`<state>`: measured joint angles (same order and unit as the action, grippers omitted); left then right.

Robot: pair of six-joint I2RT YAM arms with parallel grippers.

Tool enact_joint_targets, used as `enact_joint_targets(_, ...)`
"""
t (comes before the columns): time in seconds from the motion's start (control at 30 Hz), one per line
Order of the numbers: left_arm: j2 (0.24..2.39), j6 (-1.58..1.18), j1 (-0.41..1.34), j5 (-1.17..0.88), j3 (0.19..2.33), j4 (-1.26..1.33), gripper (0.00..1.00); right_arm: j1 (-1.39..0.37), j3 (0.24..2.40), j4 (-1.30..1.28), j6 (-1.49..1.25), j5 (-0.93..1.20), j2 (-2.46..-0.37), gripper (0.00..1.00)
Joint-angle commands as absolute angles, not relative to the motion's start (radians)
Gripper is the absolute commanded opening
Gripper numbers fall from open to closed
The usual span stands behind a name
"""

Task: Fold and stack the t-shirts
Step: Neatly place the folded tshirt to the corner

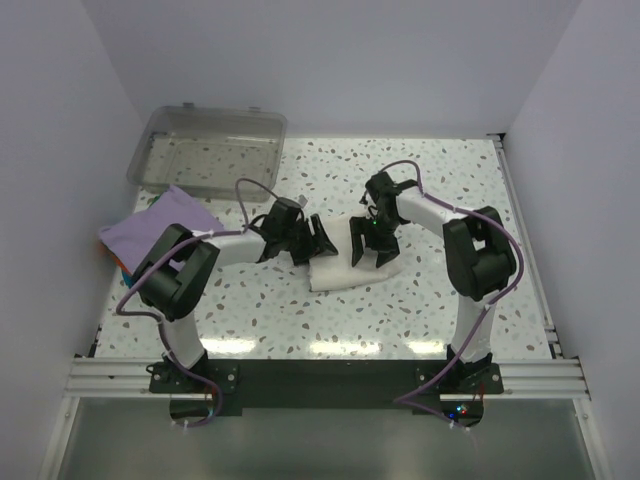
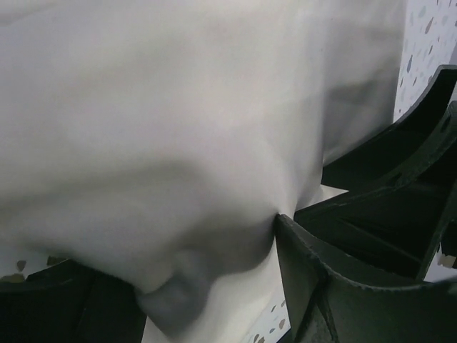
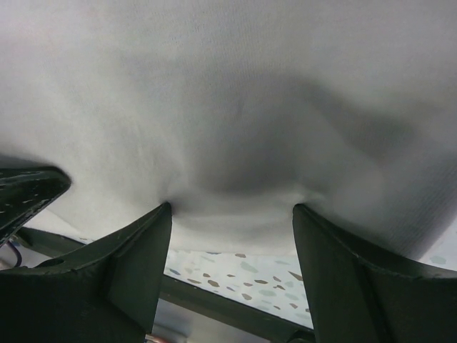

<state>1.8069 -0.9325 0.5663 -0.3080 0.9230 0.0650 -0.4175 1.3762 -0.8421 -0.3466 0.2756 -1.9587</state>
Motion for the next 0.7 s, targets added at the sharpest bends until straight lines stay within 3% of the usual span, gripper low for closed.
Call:
enact_joint_targets(0.0,1.905,-0.916,0.603,-0.261,0.937,-0.021,0.68,-0.413,1.391,-0.801,-0.333,0.268,-1.97,0.72)
enact_joint_targets(0.1,1.93,-0.904,0.611,-0.258,0.963,-0.031,0.56,-0.414,1.379,-0.799,-0.334,0.272,-1.964,0.72)
enact_joint_targets(0.13,1.934,-0.897,0.611,-0.253,0.966,-0.046,0.43,-0.414,1.374,-0.798,-0.334,0.27,-1.96,0.72)
enact_joint_targets(0.2,1.933,-0.876,0.609,-0.236,0.98,-0.069,0.28,-0.414,1.37,-0.796,-0.334,0.268,-1.956,0.72)
enact_joint_targets(0.23,1.928,-0.865,0.609,-0.216,0.986,-0.098,0.16,-0.414,1.368,-0.796,-0.334,0.27,-1.953,0.72)
enact_joint_targets(0.33,1.913,-0.81,0.611,-0.169,1.02,-0.174,0.0,-0.413,1.374,-0.814,-0.33,0.267,-1.942,0.72)
enact_joint_targets(0.67,1.778,-0.556,0.603,0.083,1.195,-0.537,0.0,-0.414,1.445,-0.931,-0.287,0.184,-1.864,0.77)
